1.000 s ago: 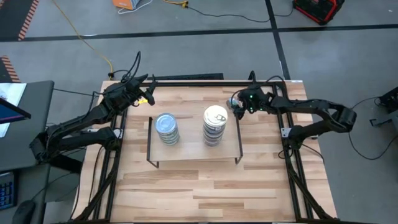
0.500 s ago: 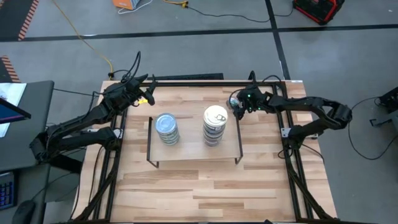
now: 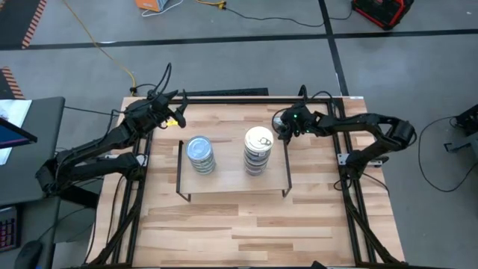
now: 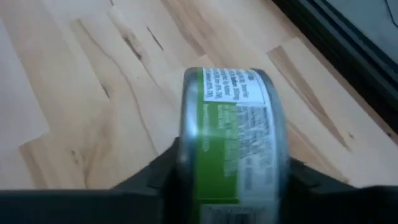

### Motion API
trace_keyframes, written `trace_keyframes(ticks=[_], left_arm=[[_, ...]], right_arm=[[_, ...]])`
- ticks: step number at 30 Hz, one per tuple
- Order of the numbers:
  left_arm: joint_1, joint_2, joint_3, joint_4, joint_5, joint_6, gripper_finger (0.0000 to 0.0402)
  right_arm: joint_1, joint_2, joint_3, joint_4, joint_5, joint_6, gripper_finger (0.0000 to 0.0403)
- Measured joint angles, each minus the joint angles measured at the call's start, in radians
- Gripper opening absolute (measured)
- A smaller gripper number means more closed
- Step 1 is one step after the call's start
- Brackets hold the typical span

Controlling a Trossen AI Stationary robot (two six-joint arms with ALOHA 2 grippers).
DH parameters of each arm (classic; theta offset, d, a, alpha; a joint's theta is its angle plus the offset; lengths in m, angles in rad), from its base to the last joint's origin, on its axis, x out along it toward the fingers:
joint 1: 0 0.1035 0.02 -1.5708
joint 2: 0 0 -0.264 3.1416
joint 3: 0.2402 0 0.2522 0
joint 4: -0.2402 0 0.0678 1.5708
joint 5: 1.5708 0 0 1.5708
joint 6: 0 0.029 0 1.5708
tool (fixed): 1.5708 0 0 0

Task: Stack canned seafood by type on shelf
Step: Stack the green tuna can on top of the green tuna can on the shelf

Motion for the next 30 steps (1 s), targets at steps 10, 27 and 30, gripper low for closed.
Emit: trace_keyframes(ticks=[10,27,30], left_arm=[[0.0,-0.174,0.001,-0.032,0.139,-0.006,0.0272],[-0.115,0.084,0.553,-0.427,0.378,-0.025,0.0272],[-0.172,0.151,0.651,-0.483,0.386,0.011,0.0272]], right_arm=[[-0.093,-0.26,0.09,-0.205,0.002,-0.098,0.0151],[0.066,-0.51,0.472,-0.29,0.134,-0.389,0.0152],[0.148,-0.508,0.543,-0.28,0.127,-0.467,0.0158]])
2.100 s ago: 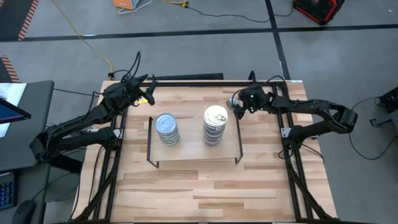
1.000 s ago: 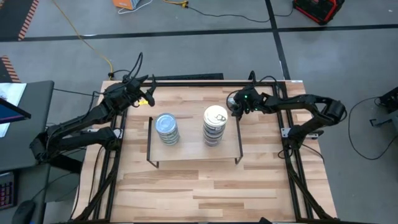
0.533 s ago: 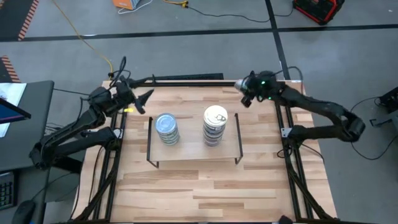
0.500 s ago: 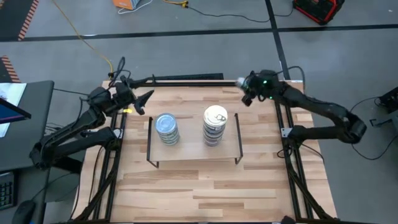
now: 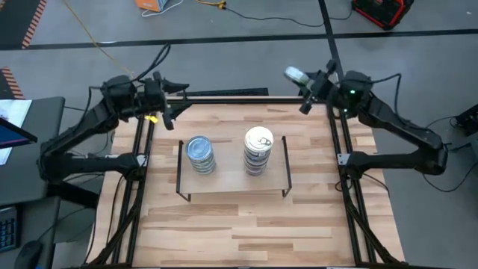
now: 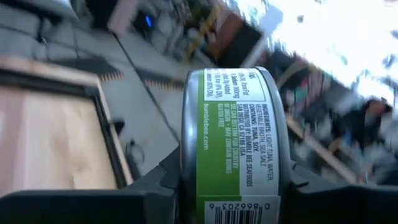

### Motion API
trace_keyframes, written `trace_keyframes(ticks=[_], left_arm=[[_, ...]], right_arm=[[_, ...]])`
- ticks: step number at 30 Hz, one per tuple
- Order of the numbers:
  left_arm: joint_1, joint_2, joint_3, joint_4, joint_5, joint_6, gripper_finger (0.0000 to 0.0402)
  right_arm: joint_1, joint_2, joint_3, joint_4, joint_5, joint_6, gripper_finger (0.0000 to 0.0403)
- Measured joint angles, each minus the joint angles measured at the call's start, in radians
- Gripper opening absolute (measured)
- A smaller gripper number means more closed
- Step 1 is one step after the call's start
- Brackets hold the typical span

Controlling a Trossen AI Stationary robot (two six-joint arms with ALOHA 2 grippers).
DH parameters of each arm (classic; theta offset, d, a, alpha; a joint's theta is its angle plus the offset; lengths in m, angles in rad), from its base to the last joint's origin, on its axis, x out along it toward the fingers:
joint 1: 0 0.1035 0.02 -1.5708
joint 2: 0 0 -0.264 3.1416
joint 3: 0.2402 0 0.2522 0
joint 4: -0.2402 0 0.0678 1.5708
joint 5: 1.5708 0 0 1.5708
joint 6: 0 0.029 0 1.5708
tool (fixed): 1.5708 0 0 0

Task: Stack canned seafood by type on shelf
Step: Stack the green tuna can on top of the green tuna can on the shelf

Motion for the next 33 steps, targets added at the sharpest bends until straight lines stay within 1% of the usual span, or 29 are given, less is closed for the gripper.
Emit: trace_keyframes(ticks=[3,7,9,12,15,17,19,23,27,30,33], left_arm=[[-0.055,0.061,0.072,-0.003,0.0,0.079,0.0272],[-0.128,0.144,0.151,0.004,-0.014,0.19,0.0272],[-0.147,0.191,0.199,-0.002,-0.051,0.21,0.0272],[-0.169,0.266,0.288,-0.036,-0.075,0.238,0.0272],[-0.186,0.33,0.37,-0.077,-0.107,0.253,0.0272],[-0.196,0.365,0.41,-0.089,-0.113,0.253,0.0272],[-0.211,0.396,0.44,-0.104,-0.113,0.259,0.0272],[-0.234,0.419,0.464,-0.119,-0.129,0.288,0.0272],[-0.248,0.416,0.465,-0.107,-0.153,0.292,0.0272],[-0.259,0.413,0.466,-0.095,-0.159,0.292,0.0272],[-0.271,0.414,0.466,-0.093,-0.175,0.296,0.0272]], right_arm=[[0.061,0.029,0.077,-0.012,-0.06,0.028,0.0166],[0.117,0.092,0.16,-0.066,-0.152,0.027,0.0155],[0.147,0.134,0.205,-0.067,-0.154,0.02,0.0152],[0.174,0.204,0.292,-0.101,-0.154,0.013,0.0152],[0.201,0.274,0.381,-0.16,-0.154,0.018,0.0165],[0.222,0.316,0.428,-0.175,-0.154,0.006,0.0171],[0.245,0.352,0.471,-0.179,-0.154,-0.01,0.0169],[0.283,0.415,0.566,-0.2,-0.155,-0.032,0.0152],[0.31,0.476,0.65,-0.234,-0.156,-0.048,0.0154],[0.328,0.521,0.703,-0.246,-0.155,-0.067,0.0163],[0.344,0.557,0.749,-0.252,-0.155,-0.098,0.016]])
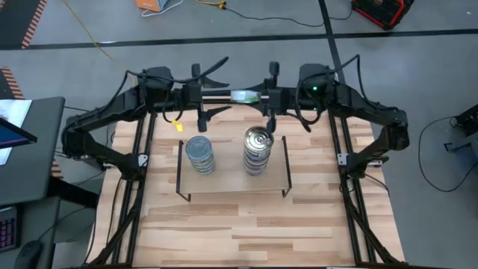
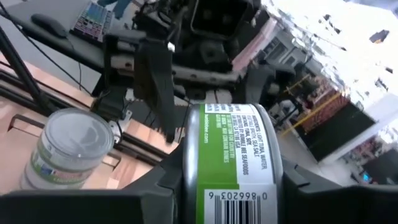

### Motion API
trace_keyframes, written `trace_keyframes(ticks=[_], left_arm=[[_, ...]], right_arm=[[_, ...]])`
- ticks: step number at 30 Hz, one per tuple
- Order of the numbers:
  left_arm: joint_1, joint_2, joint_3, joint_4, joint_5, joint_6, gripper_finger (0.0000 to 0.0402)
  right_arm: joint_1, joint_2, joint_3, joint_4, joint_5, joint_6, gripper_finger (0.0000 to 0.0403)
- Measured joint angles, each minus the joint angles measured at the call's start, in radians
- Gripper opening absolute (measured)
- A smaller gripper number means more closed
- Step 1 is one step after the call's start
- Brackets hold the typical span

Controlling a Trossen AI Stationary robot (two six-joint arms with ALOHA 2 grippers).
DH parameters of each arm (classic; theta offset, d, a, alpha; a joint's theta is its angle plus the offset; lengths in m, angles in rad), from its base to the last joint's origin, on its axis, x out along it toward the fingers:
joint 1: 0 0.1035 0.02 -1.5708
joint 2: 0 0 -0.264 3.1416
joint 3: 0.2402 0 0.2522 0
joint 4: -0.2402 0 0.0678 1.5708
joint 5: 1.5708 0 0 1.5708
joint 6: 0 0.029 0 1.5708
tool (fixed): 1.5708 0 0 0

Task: Stack canned seafood by type on shelf
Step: Stack the green tuna can on top of the green tuna can on the shelf

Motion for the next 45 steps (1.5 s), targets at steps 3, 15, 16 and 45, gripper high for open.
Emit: trace_keyframes(ticks=[3,15,16,45], left_arm=[[-0.009,0.0,0.0,-0.002,-0.007,0.0,0.0272],[-0.093,0.0,0.0,-0.035,-0.095,0.187,0.0204],[-0.104,0.0,0.0,-0.034,-0.123,0.2,0.0178],[-0.675,-0.077,-0.002,-0.529,-0.84,0.163,0.0127]], right_arm=[[0.012,0.033,0.039,0.006,0.001,-0.029,0.0152],[0.045,0.111,0.114,0.005,0.0,-0.068,0.0171],[0.048,0.111,0.114,0.005,-0.001,-0.068,0.0169],[0.23,-0.2,0.138,-0.359,0.365,0.257,0.0325]])
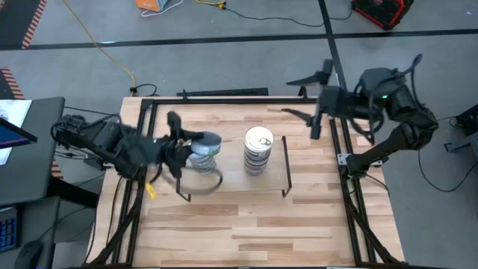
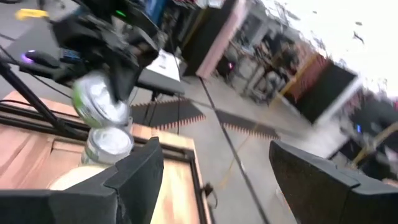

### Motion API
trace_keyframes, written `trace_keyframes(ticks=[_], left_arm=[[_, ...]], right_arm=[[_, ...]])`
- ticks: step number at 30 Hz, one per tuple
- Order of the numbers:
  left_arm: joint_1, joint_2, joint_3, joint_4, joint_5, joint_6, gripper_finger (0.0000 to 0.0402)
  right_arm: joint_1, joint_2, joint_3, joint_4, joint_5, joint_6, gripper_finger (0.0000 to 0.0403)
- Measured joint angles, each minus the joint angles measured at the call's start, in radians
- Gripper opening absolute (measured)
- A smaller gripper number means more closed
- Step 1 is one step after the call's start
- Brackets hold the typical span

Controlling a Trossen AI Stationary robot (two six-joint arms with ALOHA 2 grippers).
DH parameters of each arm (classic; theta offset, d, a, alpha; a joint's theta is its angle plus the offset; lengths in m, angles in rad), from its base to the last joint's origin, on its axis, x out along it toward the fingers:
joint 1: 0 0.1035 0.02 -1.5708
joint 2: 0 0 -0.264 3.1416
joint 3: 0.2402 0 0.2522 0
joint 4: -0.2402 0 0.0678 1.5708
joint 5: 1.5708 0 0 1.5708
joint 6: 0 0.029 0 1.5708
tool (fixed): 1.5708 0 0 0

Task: Stack canned seafood by type on shelf
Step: Stack the green tuna can on top of the green tuna can on the shelf

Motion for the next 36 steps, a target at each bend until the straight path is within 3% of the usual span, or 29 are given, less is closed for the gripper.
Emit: trace_keyframes(ticks=[4,9,17,25,36], left_arm=[[-0.086,0.01,0.0,-0.054,-0.109,-0.09,0.0134],[-0.119,0.015,0.0,-0.24,-0.211,-0.287,0.0135],[-0.091,0.014,-0.007,-0.337,-0.219,-0.436,0.0135],[-0.045,0.014,-0.141,-0.31,-0.236,-0.443,0.0136],[-0.048,0.013,-0.16,-0.251,-0.158,-0.415,0.0137]], right_arm=[[0.0,-0.031,0.0,-0.083,0.014,0.113,0.0324],[0.0,-0.041,-0.001,-0.167,0.016,0.242,0.0324],[0.041,-0.007,-0.004,-0.185,0.031,0.333,0.0324],[0.097,0.023,-0.005,-0.221,0.081,0.395,0.0324],[0.176,0.024,-0.005,-0.267,0.199,0.43,0.0324]])
